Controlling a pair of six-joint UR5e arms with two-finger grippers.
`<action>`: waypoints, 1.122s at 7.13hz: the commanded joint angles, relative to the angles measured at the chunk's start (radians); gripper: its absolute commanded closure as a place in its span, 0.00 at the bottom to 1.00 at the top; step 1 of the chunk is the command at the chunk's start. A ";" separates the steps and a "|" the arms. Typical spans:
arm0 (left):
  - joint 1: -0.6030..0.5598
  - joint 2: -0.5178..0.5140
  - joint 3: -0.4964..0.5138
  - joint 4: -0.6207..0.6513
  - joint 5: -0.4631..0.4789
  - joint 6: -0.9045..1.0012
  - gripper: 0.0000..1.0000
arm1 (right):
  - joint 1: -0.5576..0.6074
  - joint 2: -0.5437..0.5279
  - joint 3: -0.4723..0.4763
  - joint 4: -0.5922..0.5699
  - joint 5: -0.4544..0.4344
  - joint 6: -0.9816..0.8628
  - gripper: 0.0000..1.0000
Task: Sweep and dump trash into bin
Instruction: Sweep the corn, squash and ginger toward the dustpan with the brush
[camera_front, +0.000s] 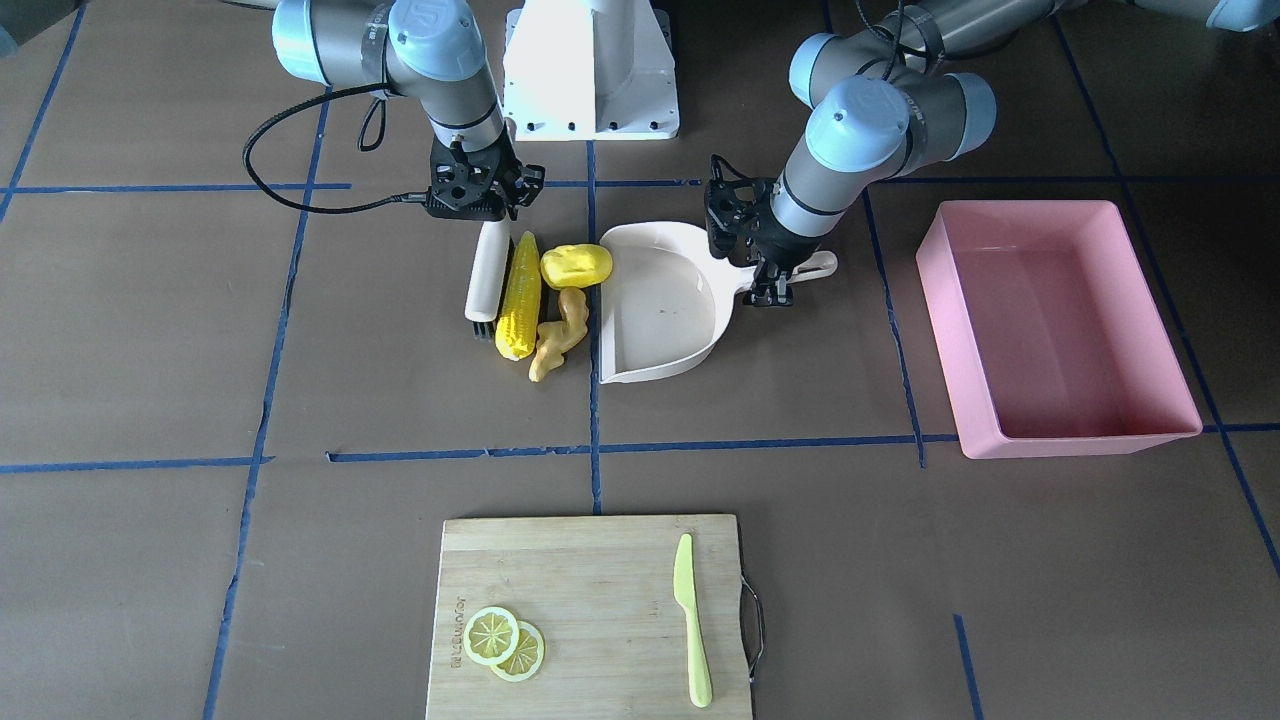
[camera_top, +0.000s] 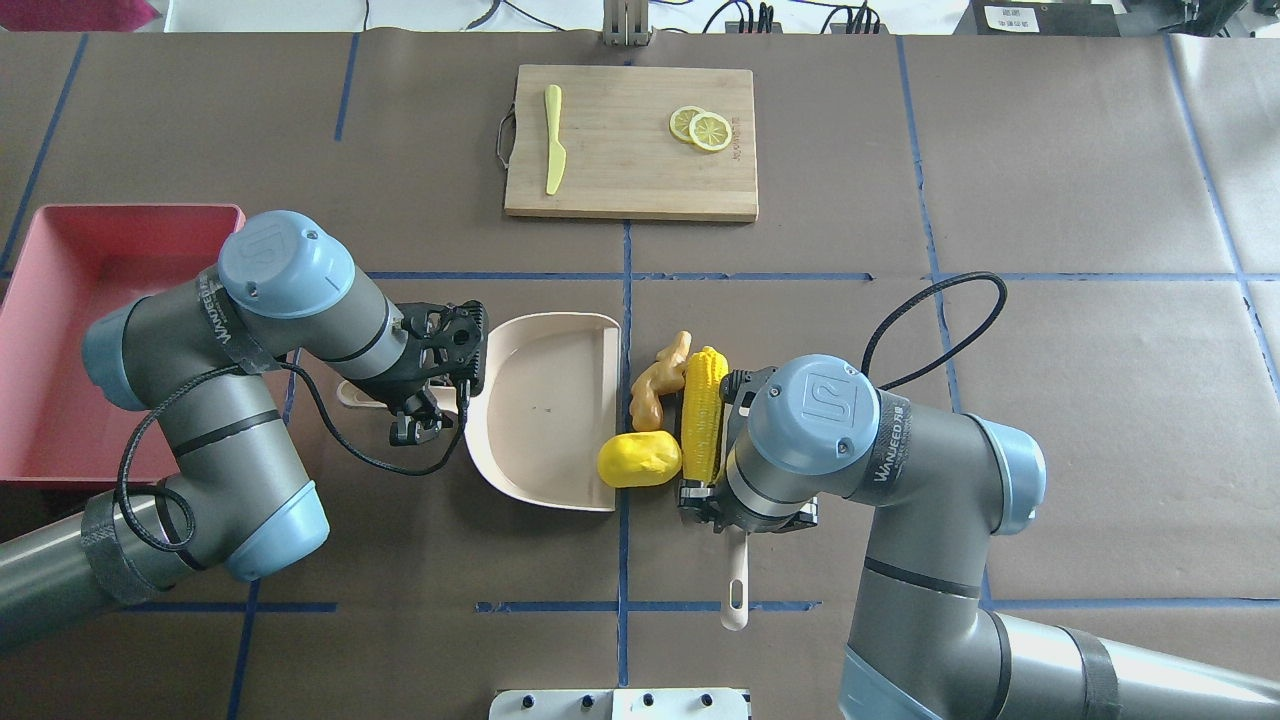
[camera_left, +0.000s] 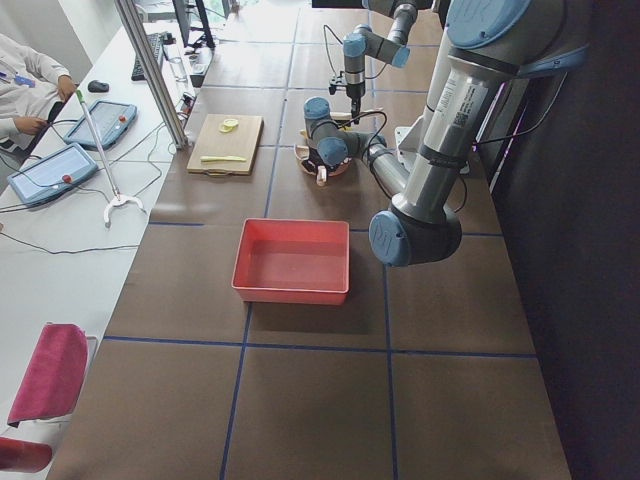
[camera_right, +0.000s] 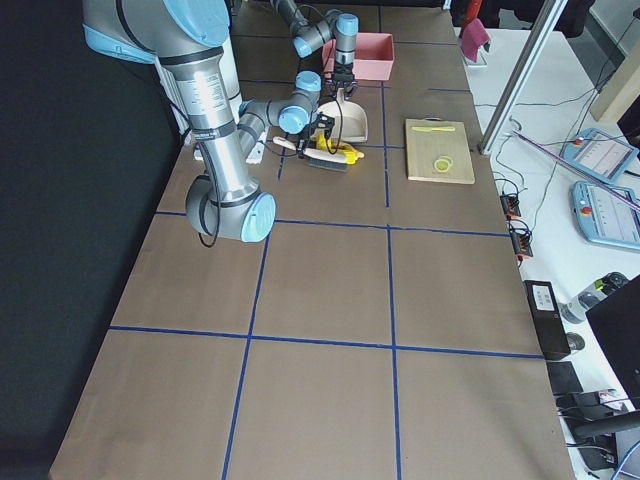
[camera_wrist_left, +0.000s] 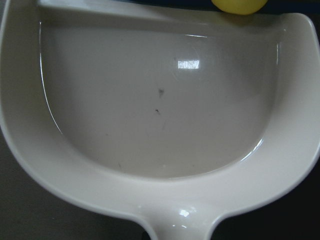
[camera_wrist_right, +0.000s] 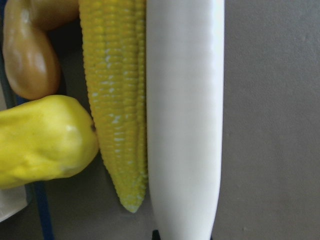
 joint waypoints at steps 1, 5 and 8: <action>0.002 -0.005 0.002 0.034 -0.005 -0.001 0.99 | -0.004 0.003 0.002 0.002 0.000 0.013 1.00; 0.004 -0.007 -0.001 0.047 -0.009 -0.001 0.99 | -0.004 0.011 0.000 0.000 0.000 0.014 1.00; 0.004 -0.008 -0.004 0.047 -0.009 -0.001 0.99 | -0.005 0.024 -0.014 0.000 0.002 0.014 1.00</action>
